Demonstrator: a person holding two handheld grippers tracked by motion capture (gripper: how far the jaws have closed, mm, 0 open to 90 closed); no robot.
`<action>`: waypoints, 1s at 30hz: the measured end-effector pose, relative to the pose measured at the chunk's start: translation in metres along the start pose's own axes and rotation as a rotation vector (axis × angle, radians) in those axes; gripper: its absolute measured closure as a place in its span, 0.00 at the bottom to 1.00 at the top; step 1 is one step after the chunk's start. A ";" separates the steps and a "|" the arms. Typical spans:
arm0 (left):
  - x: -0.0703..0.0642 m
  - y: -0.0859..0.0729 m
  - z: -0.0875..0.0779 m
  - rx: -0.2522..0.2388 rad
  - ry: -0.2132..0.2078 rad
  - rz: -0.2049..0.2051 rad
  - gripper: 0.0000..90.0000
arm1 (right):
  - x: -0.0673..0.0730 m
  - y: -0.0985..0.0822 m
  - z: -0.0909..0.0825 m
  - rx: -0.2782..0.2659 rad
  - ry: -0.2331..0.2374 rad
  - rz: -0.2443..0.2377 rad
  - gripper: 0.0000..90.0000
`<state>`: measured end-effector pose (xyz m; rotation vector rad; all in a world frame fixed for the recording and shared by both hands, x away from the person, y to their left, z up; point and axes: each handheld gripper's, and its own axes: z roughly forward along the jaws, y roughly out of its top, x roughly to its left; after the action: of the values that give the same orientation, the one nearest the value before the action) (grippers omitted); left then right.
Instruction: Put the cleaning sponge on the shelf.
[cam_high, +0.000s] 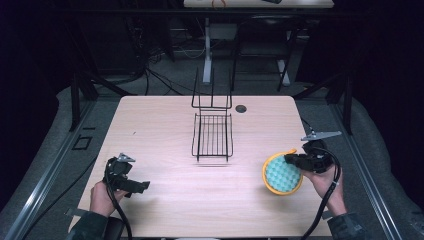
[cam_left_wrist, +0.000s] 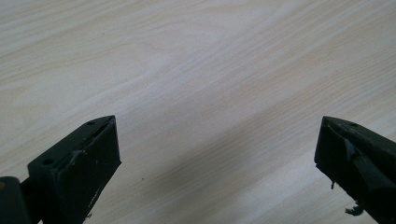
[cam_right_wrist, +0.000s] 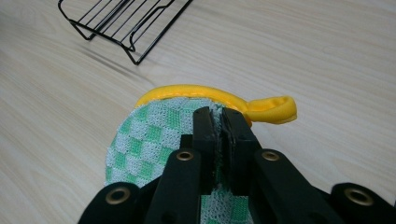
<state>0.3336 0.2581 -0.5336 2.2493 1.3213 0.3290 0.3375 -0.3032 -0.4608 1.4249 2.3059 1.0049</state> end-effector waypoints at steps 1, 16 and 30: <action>0.000 0.000 0.000 -0.004 -0.001 -0.004 0.00 | 0.001 0.002 0.001 -0.008 -0.002 -0.002 0.95; -0.001 0.000 0.000 -0.008 0.001 0.006 0.00 | 0.017 0.026 0.015 -0.031 0.017 -0.054 0.95; -0.002 0.000 0.000 -0.005 0.000 0.004 0.00 | 0.026 0.040 0.025 -0.051 0.015 -0.077 0.95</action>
<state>0.3330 0.2563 -0.5333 2.2485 1.3146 0.3332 0.3653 -0.2587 -0.4484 1.3029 2.3089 1.0476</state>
